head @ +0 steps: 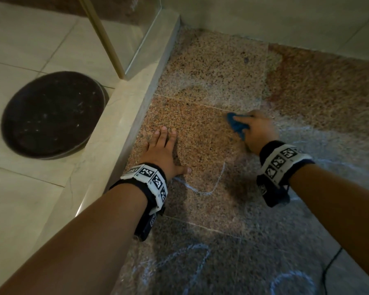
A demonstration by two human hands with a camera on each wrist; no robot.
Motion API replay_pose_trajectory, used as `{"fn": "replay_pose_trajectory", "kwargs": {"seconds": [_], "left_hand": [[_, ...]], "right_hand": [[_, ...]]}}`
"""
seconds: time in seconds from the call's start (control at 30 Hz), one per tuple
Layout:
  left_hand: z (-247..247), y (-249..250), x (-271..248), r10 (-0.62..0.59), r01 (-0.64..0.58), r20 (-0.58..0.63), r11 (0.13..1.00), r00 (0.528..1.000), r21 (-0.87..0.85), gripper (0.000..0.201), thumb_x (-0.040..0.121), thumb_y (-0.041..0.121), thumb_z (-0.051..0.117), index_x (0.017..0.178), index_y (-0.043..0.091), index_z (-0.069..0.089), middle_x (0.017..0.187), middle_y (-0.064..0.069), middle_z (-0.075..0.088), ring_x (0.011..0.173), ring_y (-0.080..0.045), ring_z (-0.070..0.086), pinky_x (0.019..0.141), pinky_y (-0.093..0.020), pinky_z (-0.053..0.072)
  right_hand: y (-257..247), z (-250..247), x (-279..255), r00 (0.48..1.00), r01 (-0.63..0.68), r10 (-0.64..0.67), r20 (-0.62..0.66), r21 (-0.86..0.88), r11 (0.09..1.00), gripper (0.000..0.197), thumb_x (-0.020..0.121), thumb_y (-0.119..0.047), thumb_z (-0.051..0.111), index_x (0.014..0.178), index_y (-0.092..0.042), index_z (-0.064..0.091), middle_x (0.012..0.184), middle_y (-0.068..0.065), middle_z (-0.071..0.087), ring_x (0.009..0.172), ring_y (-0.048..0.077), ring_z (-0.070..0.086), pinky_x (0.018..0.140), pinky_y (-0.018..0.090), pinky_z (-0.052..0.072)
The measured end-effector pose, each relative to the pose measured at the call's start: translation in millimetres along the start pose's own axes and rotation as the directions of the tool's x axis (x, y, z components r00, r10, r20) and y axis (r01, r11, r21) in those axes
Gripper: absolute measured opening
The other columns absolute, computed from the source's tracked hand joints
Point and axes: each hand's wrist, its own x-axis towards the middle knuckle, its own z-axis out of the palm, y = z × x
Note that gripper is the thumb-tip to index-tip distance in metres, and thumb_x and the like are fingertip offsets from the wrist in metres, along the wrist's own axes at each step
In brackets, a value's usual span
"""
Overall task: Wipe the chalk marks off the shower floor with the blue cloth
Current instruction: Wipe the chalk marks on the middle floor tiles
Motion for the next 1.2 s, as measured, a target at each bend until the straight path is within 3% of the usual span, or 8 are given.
{"fn": "replay_pose_trajectory", "kwargs": {"seconds": [0.13, 0.3, 0.4, 0.53, 0.8, 0.93, 1.03, 1.2], "left_hand": [[-2, 1, -1, -0.006, 0.006, 0.015, 1.0, 1.0, 0.005, 0.114, 0.079, 0.07, 0.058, 0.152, 0.026, -0.018, 0.158, 0.0, -0.027, 0.147, -0.022, -0.018, 0.119, -0.045, -0.003], [-2, 2, -1, -0.009, 0.009, 0.022, 1.0, 1.0, 0.018, 0.112, 0.081, 0.069, 0.056, 0.151, 0.025, -0.019, 0.158, -0.001, -0.028, 0.147, -0.023, -0.019, 0.119, -0.044, -0.003], [-2, 0, -4, -0.008, 0.007, 0.035, 0.999, 0.999, 0.04, 0.111, 0.082, 0.071, 0.053, 0.151, 0.025, -0.02, 0.157, -0.001, -0.029, 0.146, -0.022, -0.02, 0.12, -0.044, -0.002], [-3, 1, -6, -0.009, 0.006, 0.047, 0.998, 0.999, 0.062, 0.11, 0.082, 0.073, 0.05, 0.151, 0.025, -0.021, 0.156, 0.0, -0.031, 0.146, -0.021, -0.02, 0.12, -0.043, -0.001], [-3, 2, -9, -0.018, 0.015, 0.037, 0.997, 0.999, 0.079, 0.108, 0.083, 0.071, 0.05, 0.151, 0.024, -0.019, 0.157, -0.001, -0.029, 0.147, -0.022, -0.019, 0.119, -0.042, 0.0], [-2, 2, -9, -0.017, 0.014, 0.036, 0.997, 0.999, 0.08, 0.107, 0.084, 0.071, 0.049, 0.151, 0.024, -0.019, 0.157, -0.001, -0.029, 0.147, -0.022, -0.02, 0.119, -0.042, -0.001], [-2, 1, -8, -0.018, 0.015, 0.042, 0.997, 0.999, 0.073, 0.107, 0.084, 0.071, 0.049, 0.151, 0.024, -0.02, 0.156, 0.0, -0.03, 0.147, -0.022, -0.02, 0.119, -0.042, -0.001], [0, 0, -7, -0.011, 0.009, 0.026, 0.997, 1.0, 0.073, 0.107, 0.084, 0.071, 0.05, 0.151, 0.024, -0.019, 0.157, -0.001, -0.029, 0.147, -0.023, -0.018, 0.119, -0.042, 0.0]], "right_hand": [[-10, -5, -15, 0.994, -0.108, 0.109, -0.011, 0.062, 0.992, 0.009, 0.09, -0.012, 0.06, 0.083, -0.015, 0.056, 0.092, 0.009, 0.057, 0.083, 0.02, 0.056, 0.063, 0.023, 0.045], [-36, 20, -47, 0.953, 0.18, -0.182, 0.244, 0.03, 0.983, 0.041, 0.088, -0.001, 0.05, 0.125, -0.017, 0.06, 0.125, 0.017, 0.051, 0.114, 0.033, 0.046, 0.095, 0.038, 0.037], [-14, 4, -33, 0.983, 0.157, -0.166, 0.083, 0.109, 0.982, 0.025, 0.09, -0.001, 0.054, 0.11, -0.009, 0.066, 0.11, 0.015, 0.058, 0.101, 0.029, 0.054, 0.081, 0.025, 0.043], [12, -15, -28, 0.984, -0.176, 0.176, 0.01, 0.053, 0.983, 0.036, 0.088, 0.0, 0.052, 0.12, -0.011, 0.063, 0.116, 0.024, 0.055, 0.107, 0.04, 0.051, 0.088, 0.041, 0.042], [-35, 31, -62, 0.928, 0.257, -0.244, 0.281, -0.009, 0.966, 0.051, 0.088, 0.002, 0.052, 0.129, -0.027, 0.056, 0.127, 0.01, 0.044, 0.109, 0.034, 0.045, 0.093, 0.038, 0.042], [-26, 7, -52, 0.983, 0.111, -0.138, 0.12, 0.206, 0.972, 0.012, 0.088, -0.005, 0.06, 0.099, -0.01, 0.059, 0.09, 0.004, 0.055, 0.078, 0.014, 0.055, 0.067, 0.024, 0.044], [-6, -1, -53, 0.989, -0.145, 0.138, 0.045, 0.379, 0.914, 0.024, 0.088, -0.011, 0.064, 0.08, -0.011, 0.041, 0.075, 0.005, 0.049, 0.065, 0.017, 0.052, 0.054, 0.028, 0.042], [-32, 17, -82, 0.983, 0.099, -0.123, 0.134, 0.177, 0.979, 0.024, 0.086, -0.003, 0.057, 0.104, -0.018, 0.065, 0.101, 0.009, 0.05, 0.096, 0.026, 0.046, 0.082, 0.036, 0.038]]}}
